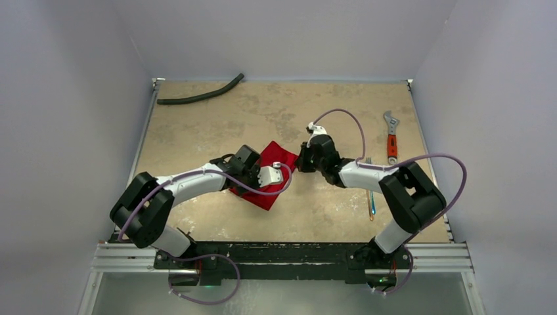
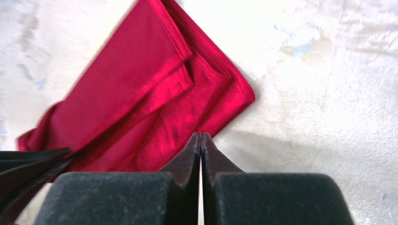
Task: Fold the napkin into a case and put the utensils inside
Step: Smooth out the 2/3-rectangle-folded napkin at the center of the board.
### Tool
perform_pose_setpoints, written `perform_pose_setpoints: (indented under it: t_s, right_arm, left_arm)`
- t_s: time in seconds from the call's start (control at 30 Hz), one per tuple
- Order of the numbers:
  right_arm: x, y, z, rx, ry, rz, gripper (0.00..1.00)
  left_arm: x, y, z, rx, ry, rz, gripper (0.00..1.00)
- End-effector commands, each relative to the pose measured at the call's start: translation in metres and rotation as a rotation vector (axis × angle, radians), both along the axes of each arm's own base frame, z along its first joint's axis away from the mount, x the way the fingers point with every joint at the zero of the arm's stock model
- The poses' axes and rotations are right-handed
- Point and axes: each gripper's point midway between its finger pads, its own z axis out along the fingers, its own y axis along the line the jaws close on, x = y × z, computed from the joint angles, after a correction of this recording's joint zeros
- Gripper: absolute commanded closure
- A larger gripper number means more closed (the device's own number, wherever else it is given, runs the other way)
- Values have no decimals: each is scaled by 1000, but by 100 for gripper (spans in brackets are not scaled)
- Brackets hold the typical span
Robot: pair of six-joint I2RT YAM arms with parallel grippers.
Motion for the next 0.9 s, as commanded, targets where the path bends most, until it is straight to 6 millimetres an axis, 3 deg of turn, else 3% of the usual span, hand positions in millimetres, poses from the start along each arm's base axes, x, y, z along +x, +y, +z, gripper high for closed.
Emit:
perform_pose_setpoints:
  t_s: [0.0,0.1,0.3,0.67,0.87]
  right_arm:
    - [3,12,33,73,-51,30,100]
    - [3,23,36,111,-45,63,100]
    - [5,39,17,134,-2,94,100]
    - [-4,10,-37,23,83,-24,100]
    - [-10,9,-40,15,91,-51,100]
  left_arm:
    - [-4,-4,3,-38,-12,-8,100]
    - [-6,-6,2,-42,-10,-13,100]
    - [-7,-8,3,-42,-17,-19,100]
    - [4,-19,25,-72,-33,-9,100]
    - [0,-26,28,-97,-7,9,100]
